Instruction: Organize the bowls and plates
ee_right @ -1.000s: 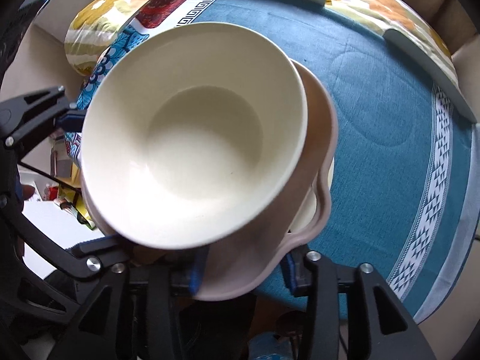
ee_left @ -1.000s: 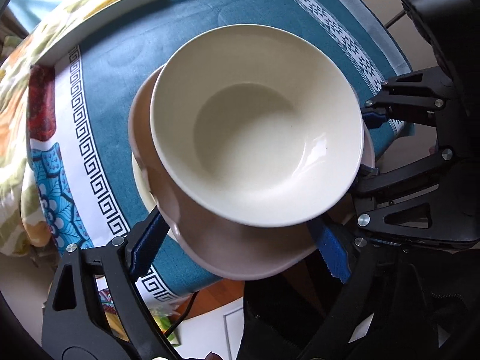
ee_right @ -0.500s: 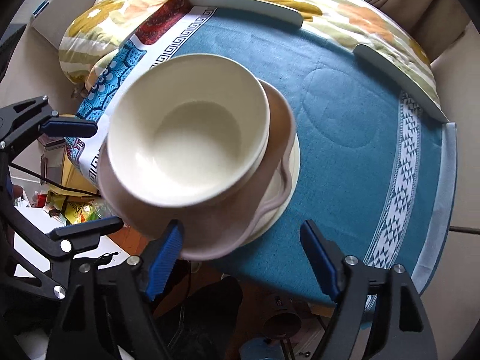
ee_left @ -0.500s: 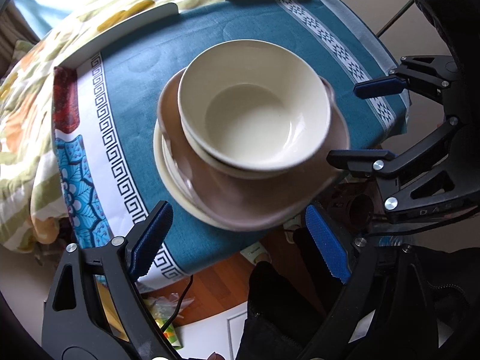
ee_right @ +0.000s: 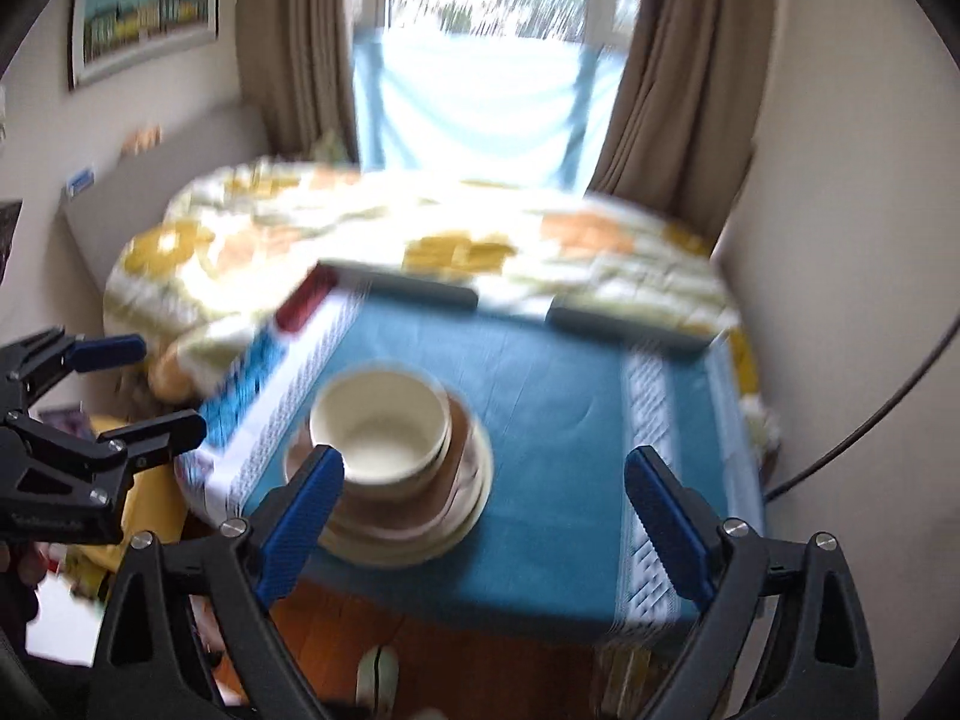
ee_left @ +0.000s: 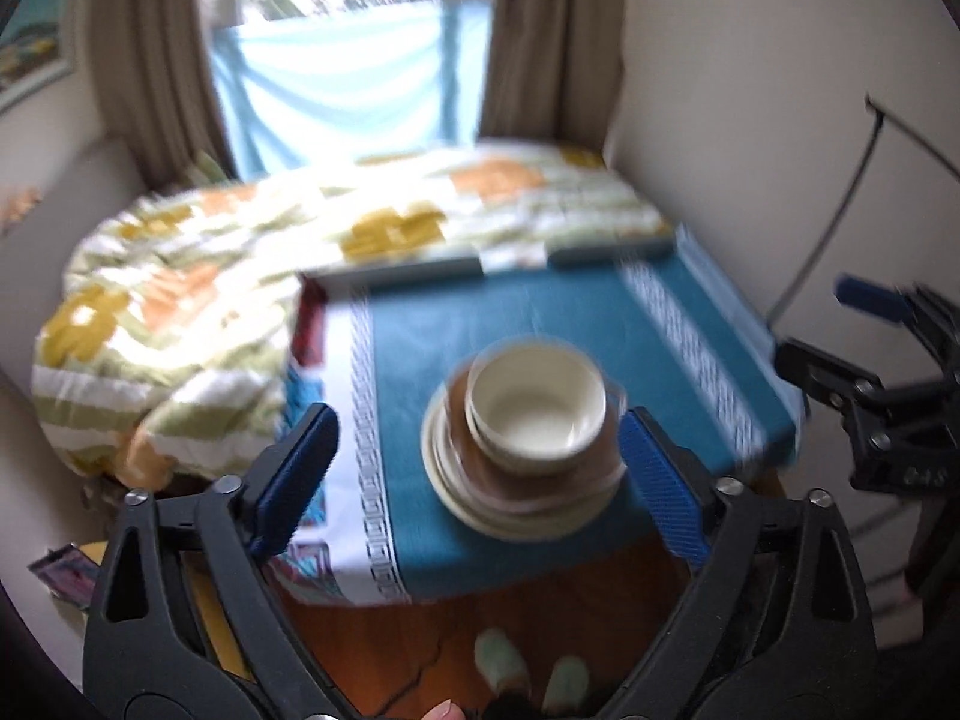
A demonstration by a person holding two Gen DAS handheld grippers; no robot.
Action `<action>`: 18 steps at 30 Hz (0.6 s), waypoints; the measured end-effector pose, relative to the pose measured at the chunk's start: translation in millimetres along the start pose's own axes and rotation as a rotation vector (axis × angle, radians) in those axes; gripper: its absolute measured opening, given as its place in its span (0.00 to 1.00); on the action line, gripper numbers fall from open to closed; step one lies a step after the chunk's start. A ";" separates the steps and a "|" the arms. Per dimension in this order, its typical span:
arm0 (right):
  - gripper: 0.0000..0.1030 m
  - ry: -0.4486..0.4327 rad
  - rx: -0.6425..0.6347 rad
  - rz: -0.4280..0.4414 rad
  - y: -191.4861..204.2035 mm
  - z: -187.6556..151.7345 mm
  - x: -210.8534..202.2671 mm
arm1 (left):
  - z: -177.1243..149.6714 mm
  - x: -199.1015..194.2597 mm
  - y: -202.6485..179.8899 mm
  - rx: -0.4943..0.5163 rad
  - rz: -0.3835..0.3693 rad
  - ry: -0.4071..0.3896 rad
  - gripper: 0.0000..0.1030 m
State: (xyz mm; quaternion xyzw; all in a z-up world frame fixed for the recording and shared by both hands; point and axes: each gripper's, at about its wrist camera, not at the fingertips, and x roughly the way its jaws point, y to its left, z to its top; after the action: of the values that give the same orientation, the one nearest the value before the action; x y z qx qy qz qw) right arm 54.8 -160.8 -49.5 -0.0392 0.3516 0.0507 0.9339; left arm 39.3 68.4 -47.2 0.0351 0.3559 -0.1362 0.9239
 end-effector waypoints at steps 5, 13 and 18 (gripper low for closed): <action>1.00 -0.246 0.063 -0.099 -21.8 4.7 -76.6 | 11.5 -67.8 -27.8 0.019 0.153 -0.261 1.00; 1.00 -0.372 0.085 -0.178 -26.9 -2.1 -127.8 | 1.4 -124.5 -55.4 -0.006 0.172 -0.413 1.00; 1.00 -0.388 0.123 -0.156 -27.8 -9.4 -135.8 | -6.6 -143.3 -60.8 -0.012 0.196 -0.436 1.00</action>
State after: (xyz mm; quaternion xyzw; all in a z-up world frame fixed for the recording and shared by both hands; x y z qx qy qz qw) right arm -49.4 -198.6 34.2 0.0014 0.1635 -0.0369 0.9859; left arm -83.5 43.6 45.5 0.0337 0.1439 -0.0480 0.9878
